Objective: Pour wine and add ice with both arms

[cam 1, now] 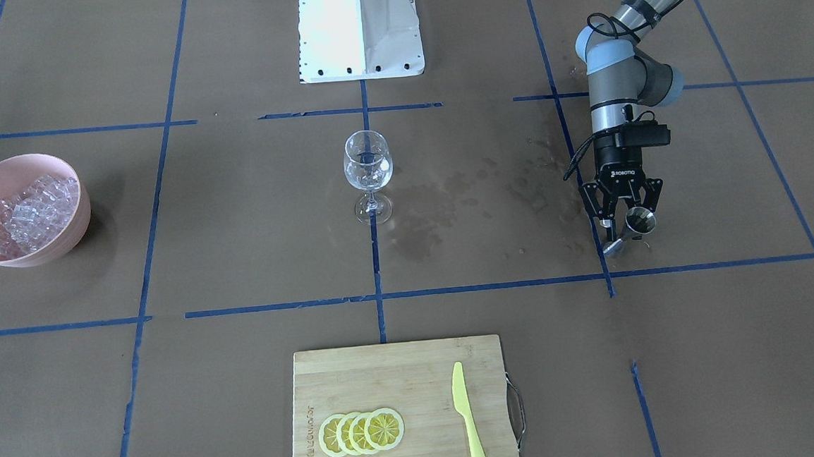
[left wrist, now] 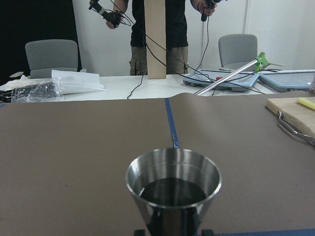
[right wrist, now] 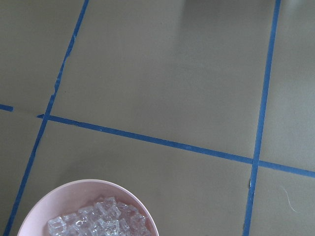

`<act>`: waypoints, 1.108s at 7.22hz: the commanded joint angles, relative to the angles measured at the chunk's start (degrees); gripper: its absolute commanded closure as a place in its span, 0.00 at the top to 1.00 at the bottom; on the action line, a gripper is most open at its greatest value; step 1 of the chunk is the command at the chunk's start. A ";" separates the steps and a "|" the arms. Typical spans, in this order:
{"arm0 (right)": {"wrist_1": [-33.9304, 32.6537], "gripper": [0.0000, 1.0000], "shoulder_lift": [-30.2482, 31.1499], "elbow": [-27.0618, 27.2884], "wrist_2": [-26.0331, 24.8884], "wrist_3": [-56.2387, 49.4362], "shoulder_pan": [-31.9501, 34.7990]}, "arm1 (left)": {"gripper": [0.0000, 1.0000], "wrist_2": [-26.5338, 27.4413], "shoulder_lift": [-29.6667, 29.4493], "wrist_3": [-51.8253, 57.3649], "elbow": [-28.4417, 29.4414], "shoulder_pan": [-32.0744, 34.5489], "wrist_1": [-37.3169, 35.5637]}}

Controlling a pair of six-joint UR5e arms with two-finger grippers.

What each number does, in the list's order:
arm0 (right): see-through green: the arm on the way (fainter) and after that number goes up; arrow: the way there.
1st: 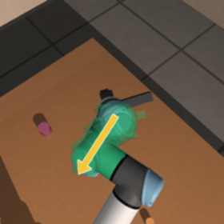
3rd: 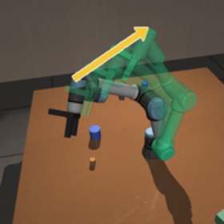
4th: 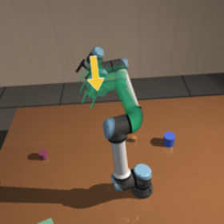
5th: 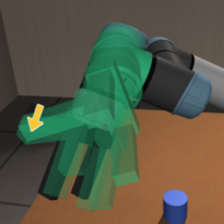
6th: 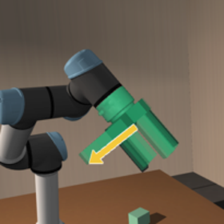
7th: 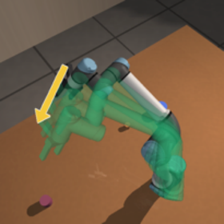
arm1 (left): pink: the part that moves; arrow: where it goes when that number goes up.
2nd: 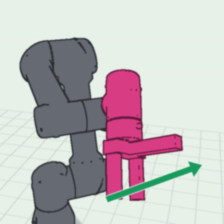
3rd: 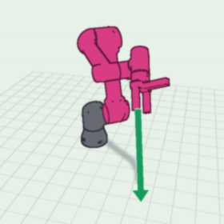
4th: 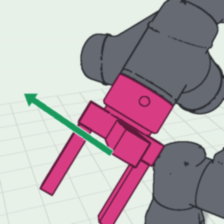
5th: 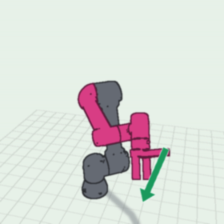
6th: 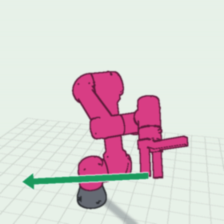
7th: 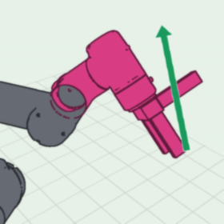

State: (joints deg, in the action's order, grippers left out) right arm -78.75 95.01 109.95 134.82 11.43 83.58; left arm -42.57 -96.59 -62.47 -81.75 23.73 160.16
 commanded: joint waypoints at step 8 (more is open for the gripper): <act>0.00 1.00 0.09 0.09 0.00 0.00 0.00 | 0.00 0.03 0.88 0.51 -2.97 0.17 6.29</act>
State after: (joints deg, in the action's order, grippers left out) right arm -78.75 95.02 110.01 134.82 11.43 83.58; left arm -42.54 -95.94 -62.23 -83.40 23.83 164.19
